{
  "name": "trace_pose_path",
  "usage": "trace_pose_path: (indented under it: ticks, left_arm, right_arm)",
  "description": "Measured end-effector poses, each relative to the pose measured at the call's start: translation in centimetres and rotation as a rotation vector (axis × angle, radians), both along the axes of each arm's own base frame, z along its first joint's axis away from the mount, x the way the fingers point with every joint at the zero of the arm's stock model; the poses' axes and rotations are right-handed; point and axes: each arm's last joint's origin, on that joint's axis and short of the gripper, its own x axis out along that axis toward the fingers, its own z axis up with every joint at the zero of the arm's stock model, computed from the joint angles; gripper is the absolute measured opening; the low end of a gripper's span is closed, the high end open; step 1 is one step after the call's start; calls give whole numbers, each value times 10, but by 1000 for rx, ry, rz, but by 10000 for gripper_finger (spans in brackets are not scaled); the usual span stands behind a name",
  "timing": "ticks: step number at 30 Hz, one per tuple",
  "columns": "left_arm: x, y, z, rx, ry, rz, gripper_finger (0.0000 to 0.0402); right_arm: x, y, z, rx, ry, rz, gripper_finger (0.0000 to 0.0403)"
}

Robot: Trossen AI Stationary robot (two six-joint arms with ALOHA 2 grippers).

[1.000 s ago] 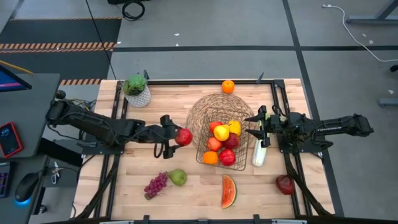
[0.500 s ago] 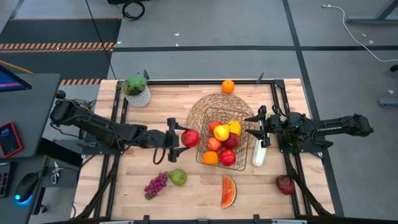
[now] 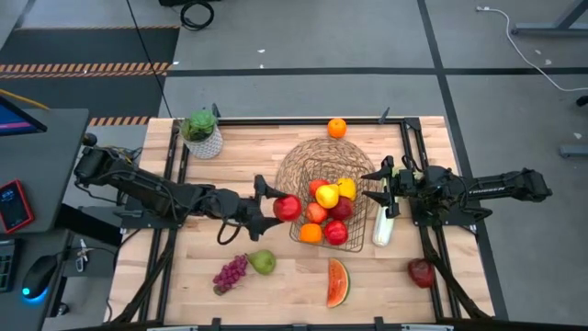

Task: Build produce basket
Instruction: Put the red apple into the wire basket

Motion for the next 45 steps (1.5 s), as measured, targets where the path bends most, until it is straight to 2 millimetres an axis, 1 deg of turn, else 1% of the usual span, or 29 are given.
trace_pose_path:
  ticks: [3,11,14,23,30,33,39,45]
  left_arm:
    - [0,2,-1,97,23,-15,366]
    - [-3,9,-16,409,210,-95,367]
    - [-3,9,-19,519,252,-134,367]
    - [-4,3,-19,887,280,-284,367]
    - [-7,-7,-19,1259,274,-464,367]
    - [-8,-12,-19,1384,249,-548,367]
    - [-10,-20,-20,1483,198,-643,367]
    - [-11,-24,-20,1496,172,-679,367]
  right_arm:
    - [0,0,0,0,0,0,231]
    - [0,0,0,0,0,0,231]
    - [0,0,0,0,0,0,231]
    - [0,0,0,0,0,0,231]
    - [0,0,0,0,0,0,231]
    - [0,0,0,0,0,0,231]
    - [0,0,0,0,0,0,231]
    - [0,0,0,0,0,0,231]
